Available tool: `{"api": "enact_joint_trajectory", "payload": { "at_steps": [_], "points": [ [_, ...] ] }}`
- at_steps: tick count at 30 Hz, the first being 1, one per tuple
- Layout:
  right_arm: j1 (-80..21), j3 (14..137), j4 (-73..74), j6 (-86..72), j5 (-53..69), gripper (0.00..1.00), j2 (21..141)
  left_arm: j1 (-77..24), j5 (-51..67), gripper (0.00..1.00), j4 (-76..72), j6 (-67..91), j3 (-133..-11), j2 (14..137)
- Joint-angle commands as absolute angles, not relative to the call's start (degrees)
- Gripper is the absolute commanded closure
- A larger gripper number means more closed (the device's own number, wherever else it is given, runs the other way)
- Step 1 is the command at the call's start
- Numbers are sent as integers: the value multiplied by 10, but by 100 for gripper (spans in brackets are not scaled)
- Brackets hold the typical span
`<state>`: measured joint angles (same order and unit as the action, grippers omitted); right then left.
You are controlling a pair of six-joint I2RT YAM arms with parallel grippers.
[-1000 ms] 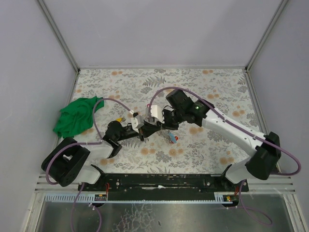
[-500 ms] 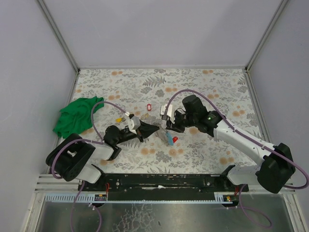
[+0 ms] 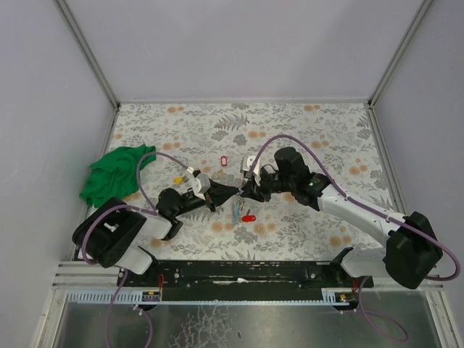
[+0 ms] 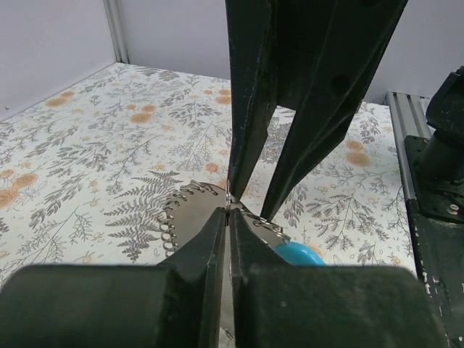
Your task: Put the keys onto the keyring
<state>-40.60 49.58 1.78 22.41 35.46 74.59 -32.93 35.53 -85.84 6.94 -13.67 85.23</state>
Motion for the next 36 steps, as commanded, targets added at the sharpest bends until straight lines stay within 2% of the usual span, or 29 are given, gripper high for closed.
{"api": "enact_joint_trajectory", "payload": {
  "at_steps": [1,20,36],
  "points": [
    [-401,489,-31,228,338,69,733,-327,351,100,-916,68,-140,854],
    [-364,521,4,362,469,71,727,-327,376,100,-916,69,-138,850],
    [-364,558,33,375,509,82,774,-327,386,100,-917,73,-142,848]
  ]
}}
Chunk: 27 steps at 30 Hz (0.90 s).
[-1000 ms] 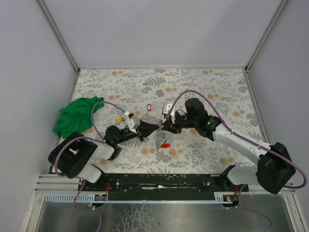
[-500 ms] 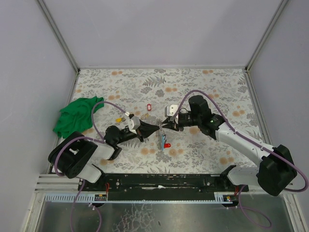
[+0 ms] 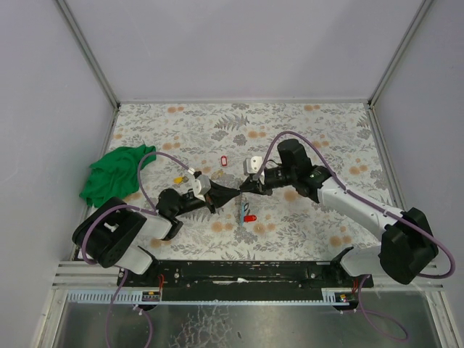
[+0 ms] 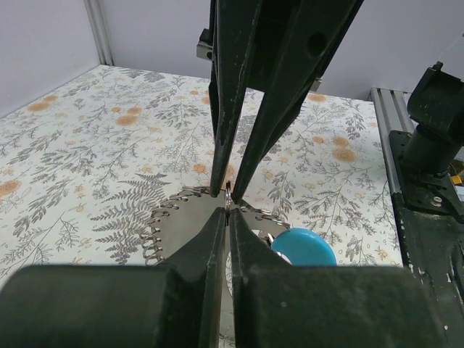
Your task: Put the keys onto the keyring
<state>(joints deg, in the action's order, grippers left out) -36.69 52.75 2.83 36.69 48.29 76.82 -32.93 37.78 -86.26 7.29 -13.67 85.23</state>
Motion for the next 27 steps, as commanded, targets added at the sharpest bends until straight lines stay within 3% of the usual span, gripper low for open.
{"api": "enact_joint_trajectory", "payload": {
  "at_steps": [1,9,17,27],
  "points": [
    [-364,560,35,374,510,84,775,-327,387,100,-917,73,-142,847],
    [-364,597,107,387,495,100,796,-327,390,100,-916,73,-142,849],
    [-380,677,232,387,403,100,821,-326,385,77,-894,67,-144,849],
    [-447,801,379,358,235,100,882,-326,374,70,-869,58,-147,844]
  ]
}}
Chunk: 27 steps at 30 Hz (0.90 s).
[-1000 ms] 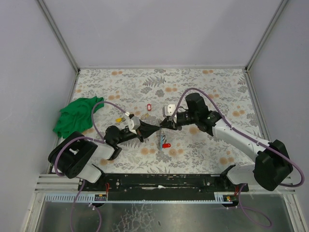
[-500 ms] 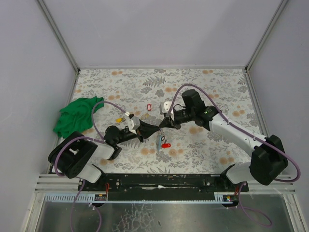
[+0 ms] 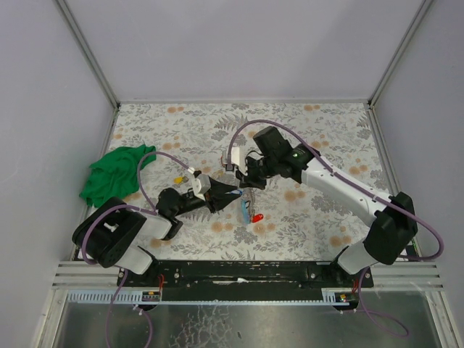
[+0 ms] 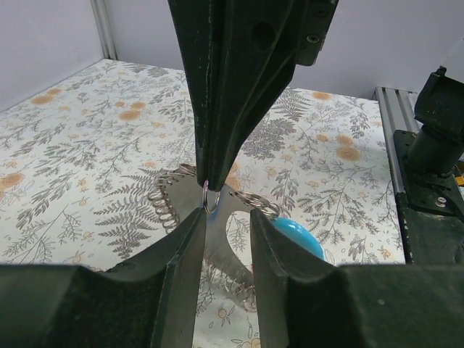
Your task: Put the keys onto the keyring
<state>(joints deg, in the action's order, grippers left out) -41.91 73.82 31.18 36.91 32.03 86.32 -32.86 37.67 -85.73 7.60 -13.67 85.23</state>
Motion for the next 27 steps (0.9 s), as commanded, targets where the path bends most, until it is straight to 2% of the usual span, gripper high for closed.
{"api": "enact_joint_trajectory", "payload": {
  "at_steps": [1,10,18,27],
  "points": [
    [-451,808,384,359,228,100,886,-326,375,70,-862,56,-149,845],
    [-480,868,451,369,183,100,927,-323,368,69,-821,38,-160,841],
    [-485,874,450,372,184,100,929,-323,393,81,-816,43,-174,861],
    [-486,871,445,377,189,100,926,-322,398,84,-787,39,-187,872]
  ]
}}
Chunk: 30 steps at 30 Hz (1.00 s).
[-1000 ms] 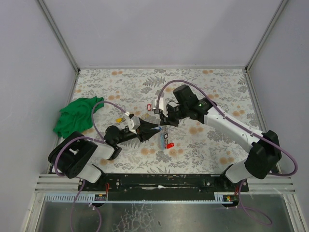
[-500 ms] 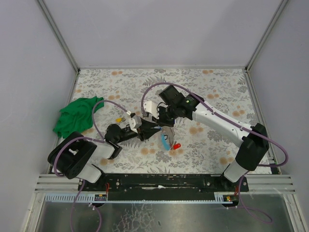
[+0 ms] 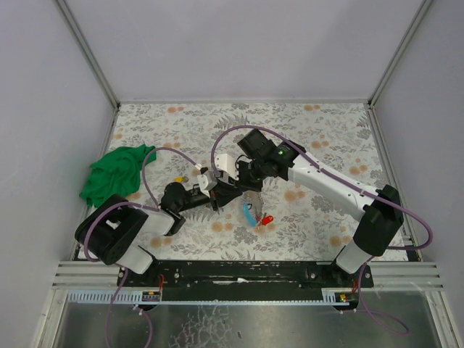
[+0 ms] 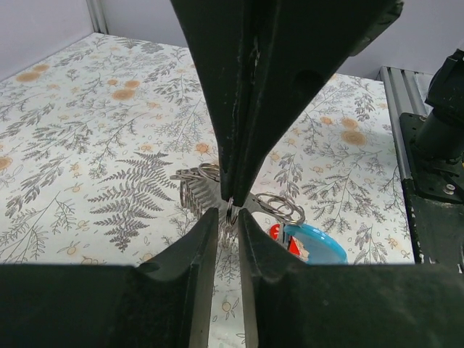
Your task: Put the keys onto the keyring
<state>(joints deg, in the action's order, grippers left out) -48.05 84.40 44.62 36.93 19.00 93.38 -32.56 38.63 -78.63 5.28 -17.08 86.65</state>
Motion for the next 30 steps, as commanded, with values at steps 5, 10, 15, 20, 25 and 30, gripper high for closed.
{"api": "enact_joint_trajectory", "payload": {
  "at_steps": [5,10,15,20,25,30],
  "points": [
    [-488,864,439,375,193,100,924,-322,400,100,-792,47,-189,874],
    [-487,833,385,336,184,82,883,-322,381,100,-846,72,-174,891],
    [-486,741,283,275,142,69,801,-322,370,100,-899,92,-162,902],
    [-464,654,192,217,130,68,738,-321,371,100,-896,91,-160,892],
    [-405,567,94,179,232,71,699,-322,381,100,-909,89,-156,893],
    [-372,488,-12,191,316,69,675,-322,391,100,-911,92,-156,889]
  ]
}}
